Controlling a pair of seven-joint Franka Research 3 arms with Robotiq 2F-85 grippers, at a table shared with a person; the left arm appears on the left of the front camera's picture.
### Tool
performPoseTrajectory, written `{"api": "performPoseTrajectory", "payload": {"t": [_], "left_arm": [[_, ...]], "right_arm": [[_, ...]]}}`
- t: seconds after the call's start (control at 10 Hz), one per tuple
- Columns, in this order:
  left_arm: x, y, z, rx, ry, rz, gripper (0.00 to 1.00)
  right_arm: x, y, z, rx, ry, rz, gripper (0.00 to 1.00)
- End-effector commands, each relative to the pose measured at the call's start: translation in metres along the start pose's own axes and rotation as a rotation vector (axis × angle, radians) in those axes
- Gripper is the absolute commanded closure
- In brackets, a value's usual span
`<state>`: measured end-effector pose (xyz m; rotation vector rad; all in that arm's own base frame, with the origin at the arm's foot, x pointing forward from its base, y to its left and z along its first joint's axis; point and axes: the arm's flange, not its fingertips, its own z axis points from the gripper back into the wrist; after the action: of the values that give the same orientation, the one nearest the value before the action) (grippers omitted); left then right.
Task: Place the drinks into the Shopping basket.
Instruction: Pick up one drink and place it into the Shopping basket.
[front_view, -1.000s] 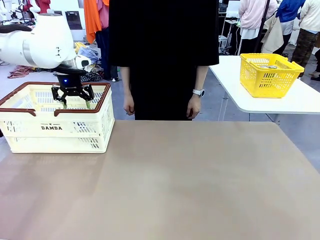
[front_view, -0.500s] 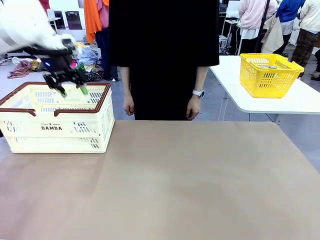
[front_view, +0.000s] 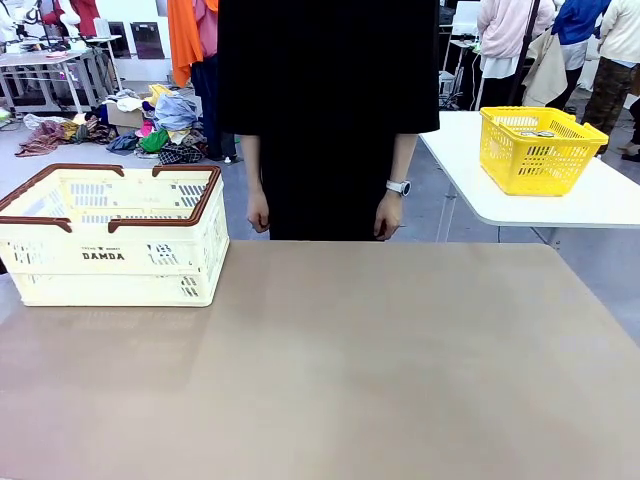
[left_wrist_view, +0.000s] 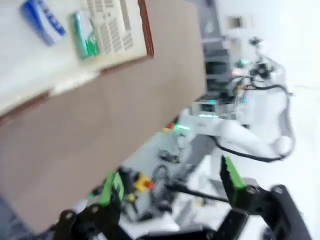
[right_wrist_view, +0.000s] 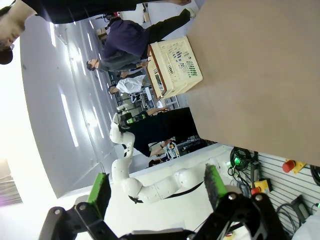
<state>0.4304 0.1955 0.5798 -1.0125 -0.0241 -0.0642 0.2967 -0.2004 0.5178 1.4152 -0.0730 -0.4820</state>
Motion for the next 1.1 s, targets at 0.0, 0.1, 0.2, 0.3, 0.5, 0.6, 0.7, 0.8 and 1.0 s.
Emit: {"api": "performPoseTrajectory", "payload": {"t": [0.0, 0.1, 0.2, 0.3, 0.5, 0.6, 0.7, 0.8, 1.0], "left_arm": [[0.017, 0.055, 0.035, -0.160, -0.010, 0.043, 0.00], [0.011, 0.081, 0.040, -0.155, -0.029, 0.009, 0.00], [0.021, 0.099, 0.029, -0.096, -0.008, 0.022, 0.00], [-0.015, 0.082, 0.039, -0.132, -0.023, 0.062, 0.00], [-0.015, 0.082, 0.039, -0.132, -0.023, 0.062, 0.00], [-0.015, 0.082, 0.039, -0.132, -0.023, 0.062, 0.00], [-0.015, 0.082, 0.039, -0.132, -0.023, 0.062, 0.00], [-0.015, 0.082, 0.039, -0.132, -0.023, 0.062, 0.00], [-0.015, 0.082, 0.039, -0.132, -0.023, 0.062, 0.00]], "right_arm": [[-0.001, 0.006, 0.001, 0.015, 0.004, -0.006, 0.00], [-0.001, 0.006, 0.001, 0.015, 0.004, -0.006, 0.00], [-0.001, 0.006, 0.001, 0.015, 0.004, -0.006, 0.00], [-0.001, 0.006, 0.001, 0.015, 0.004, -0.006, 0.00], [-0.001, 0.006, 0.001, 0.015, 0.004, -0.006, 0.00], [-0.001, 0.006, 0.001, 0.015, 0.004, -0.006, 0.00], [-0.001, 0.006, 0.001, 0.015, 0.004, -0.006, 0.00], [-0.001, 0.006, 0.001, 0.015, 0.004, -0.006, 0.00], [-0.001, 0.006, 0.001, 0.015, 0.004, -0.006, 0.00]]}}
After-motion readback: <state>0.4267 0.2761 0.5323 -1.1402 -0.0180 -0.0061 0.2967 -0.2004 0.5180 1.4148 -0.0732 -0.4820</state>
